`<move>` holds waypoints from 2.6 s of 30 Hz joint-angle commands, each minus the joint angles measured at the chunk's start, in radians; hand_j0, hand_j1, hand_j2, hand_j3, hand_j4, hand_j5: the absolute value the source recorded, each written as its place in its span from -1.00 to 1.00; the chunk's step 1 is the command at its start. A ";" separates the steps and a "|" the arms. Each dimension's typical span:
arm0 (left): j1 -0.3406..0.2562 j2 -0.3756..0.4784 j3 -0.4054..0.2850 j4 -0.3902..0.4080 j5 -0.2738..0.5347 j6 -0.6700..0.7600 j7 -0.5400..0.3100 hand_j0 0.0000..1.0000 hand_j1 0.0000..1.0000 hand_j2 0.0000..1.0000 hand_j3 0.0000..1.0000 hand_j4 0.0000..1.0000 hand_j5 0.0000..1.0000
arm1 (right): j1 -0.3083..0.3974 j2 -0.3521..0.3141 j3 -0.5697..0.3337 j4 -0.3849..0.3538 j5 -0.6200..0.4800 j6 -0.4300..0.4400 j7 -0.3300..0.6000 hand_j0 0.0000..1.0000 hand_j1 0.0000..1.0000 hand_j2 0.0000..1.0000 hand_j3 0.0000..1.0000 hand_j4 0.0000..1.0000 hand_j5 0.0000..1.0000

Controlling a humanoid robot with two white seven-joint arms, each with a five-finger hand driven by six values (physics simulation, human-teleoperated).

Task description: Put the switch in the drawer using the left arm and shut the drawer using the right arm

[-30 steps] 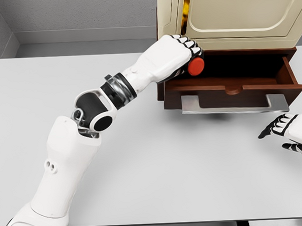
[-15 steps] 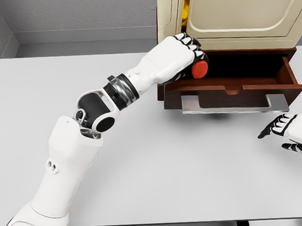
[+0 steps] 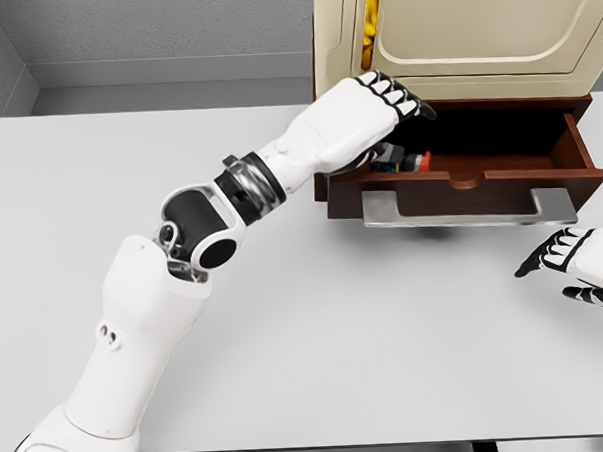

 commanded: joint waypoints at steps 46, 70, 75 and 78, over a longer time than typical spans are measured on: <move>0.532 0.413 0.799 0.009 0.601 -0.249 -0.162 1.00 1.00 1.00 1.00 1.00 1.00 | -0.034 -0.015 0.001 0.046 0.028 0.001 0.003 0.37 0.37 0.37 0.37 0.37 0.37; 0.532 0.400 0.799 0.003 0.601 -0.249 -0.163 1.00 1.00 1.00 1.00 1.00 1.00 | -0.206 0.055 0.101 0.052 0.027 0.001 -0.002 0.46 0.46 0.46 0.46 0.46 0.46; 0.534 0.400 0.799 0.003 0.601 -0.249 -0.163 1.00 1.00 1.00 1.00 1.00 1.00 | -0.207 0.047 0.104 0.055 0.027 0.001 0.000 0.44 0.44 0.44 0.44 0.44 0.44; 0.534 0.400 0.799 0.003 0.601 -0.249 -0.163 1.00 1.00 1.00 1.00 1.00 1.00 | -0.196 0.018 0.109 0.089 0.028 0.001 0.001 0.23 0.23 0.23 0.23 0.23 0.23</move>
